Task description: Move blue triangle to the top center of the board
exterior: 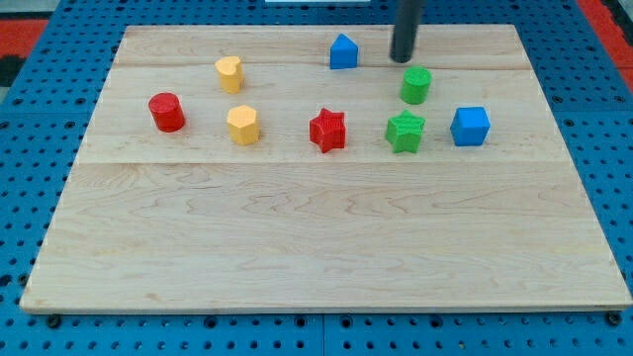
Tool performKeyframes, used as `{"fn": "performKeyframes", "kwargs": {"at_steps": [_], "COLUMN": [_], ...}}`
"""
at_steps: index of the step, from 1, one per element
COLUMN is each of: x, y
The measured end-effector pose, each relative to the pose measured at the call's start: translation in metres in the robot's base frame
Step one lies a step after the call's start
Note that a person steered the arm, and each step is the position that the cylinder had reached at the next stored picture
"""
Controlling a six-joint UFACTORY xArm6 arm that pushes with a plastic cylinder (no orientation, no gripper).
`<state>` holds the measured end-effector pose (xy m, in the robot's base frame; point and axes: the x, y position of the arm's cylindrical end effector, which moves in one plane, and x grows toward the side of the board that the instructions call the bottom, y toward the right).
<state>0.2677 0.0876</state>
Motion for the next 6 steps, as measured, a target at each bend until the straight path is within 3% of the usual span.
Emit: {"fn": "performKeyframes", "kwargs": {"at_steps": [2, 3, 4, 5, 6], "x": [0.012, -0.014, -0.040, -0.021, -0.005], "y": [-0.059, -0.059, -0.058, -0.049, 0.002]}}
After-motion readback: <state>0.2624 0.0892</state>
